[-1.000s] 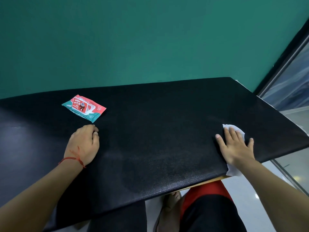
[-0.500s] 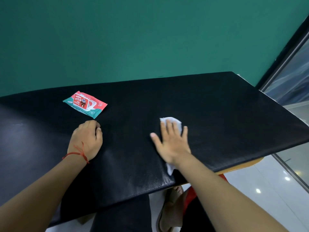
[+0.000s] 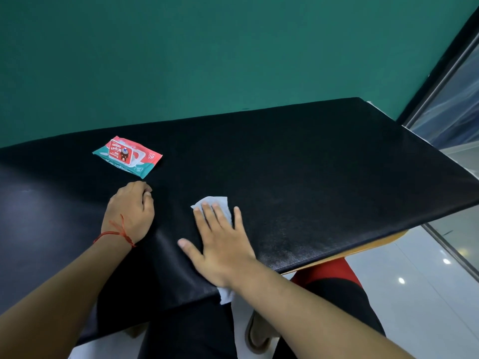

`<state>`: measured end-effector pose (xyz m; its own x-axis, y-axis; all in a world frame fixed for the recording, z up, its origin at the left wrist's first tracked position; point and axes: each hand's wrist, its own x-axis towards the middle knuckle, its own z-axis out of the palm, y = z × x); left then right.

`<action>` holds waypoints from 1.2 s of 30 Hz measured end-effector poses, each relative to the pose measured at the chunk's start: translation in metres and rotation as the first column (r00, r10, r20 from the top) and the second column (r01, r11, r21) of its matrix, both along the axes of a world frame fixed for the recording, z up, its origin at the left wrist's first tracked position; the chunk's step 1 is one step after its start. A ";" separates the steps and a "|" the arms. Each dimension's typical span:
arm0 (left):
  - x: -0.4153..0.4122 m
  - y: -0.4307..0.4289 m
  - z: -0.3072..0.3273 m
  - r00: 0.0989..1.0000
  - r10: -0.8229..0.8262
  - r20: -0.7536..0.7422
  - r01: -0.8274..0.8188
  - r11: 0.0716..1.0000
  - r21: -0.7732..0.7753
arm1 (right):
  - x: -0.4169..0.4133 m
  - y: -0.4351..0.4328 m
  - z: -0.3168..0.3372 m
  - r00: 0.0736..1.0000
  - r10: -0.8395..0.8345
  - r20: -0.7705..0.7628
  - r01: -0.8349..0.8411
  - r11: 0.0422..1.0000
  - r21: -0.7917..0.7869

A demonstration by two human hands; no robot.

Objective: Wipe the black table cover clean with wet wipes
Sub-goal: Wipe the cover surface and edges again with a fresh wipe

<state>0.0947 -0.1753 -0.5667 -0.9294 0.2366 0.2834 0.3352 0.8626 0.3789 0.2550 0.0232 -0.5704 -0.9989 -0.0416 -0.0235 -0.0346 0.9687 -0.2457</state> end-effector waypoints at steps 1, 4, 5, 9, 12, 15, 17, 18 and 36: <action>0.000 0.000 0.000 1.000 0.000 0.005 0.000 1.000 0.002 | 0.005 0.011 0.001 1.000 -0.022 -0.004 0.022 1.000 0.008; 0.002 0.000 0.001 1.000 -0.008 0.018 0.008 1.000 0.001 | 0.019 0.053 0.003 0.993 -0.115 -0.028 0.116 0.992 0.045; 0.002 0.000 0.001 1.000 -0.010 0.023 0.010 1.000 -0.007 | 0.024 0.071 0.003 0.988 -0.148 -0.035 0.150 0.987 0.057; 0.001 0.001 0.001 0.999 -0.011 0.032 0.011 1.000 -0.010 | 0.046 0.160 0.001 0.954 -0.297 -0.050 0.301 0.947 0.111; 0.000 0.001 -0.002 1.000 -0.013 0.016 0.013 1.000 0.000 | 0.057 0.226 0.002 0.904 -0.428 -0.026 0.427 0.895 0.129; 0.000 0.001 -0.003 1.000 -0.009 0.005 0.009 1.000 0.003 | 0.062 0.273 0.004 0.844 -0.536 -0.020 0.534 0.837 0.118; 0.001 0.001 -0.002 1.000 -0.001 0.003 0.001 1.000 0.004 | 0.063 0.295 0.005 0.802 -0.597 -0.016 0.595 0.796 0.114; 0.001 0.001 -0.002 1.000 -0.002 0.001 0.002 1.000 0.002 | 0.064 0.304 0.004 0.779 -0.627 -0.011 0.624 0.773 0.116; 0.002 0.001 0.002 1.000 -0.003 0.002 0.003 0.999 0.034 | -0.069 0.120 0.004 0.882 -0.465 0.080 0.455 0.883 0.113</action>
<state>0.0971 -0.1742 -0.5647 -0.9293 0.2299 0.2890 0.3369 0.8483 0.4085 0.1860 0.1431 -0.5660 -0.8969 0.4289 -0.1076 0.4406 0.8873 -0.1365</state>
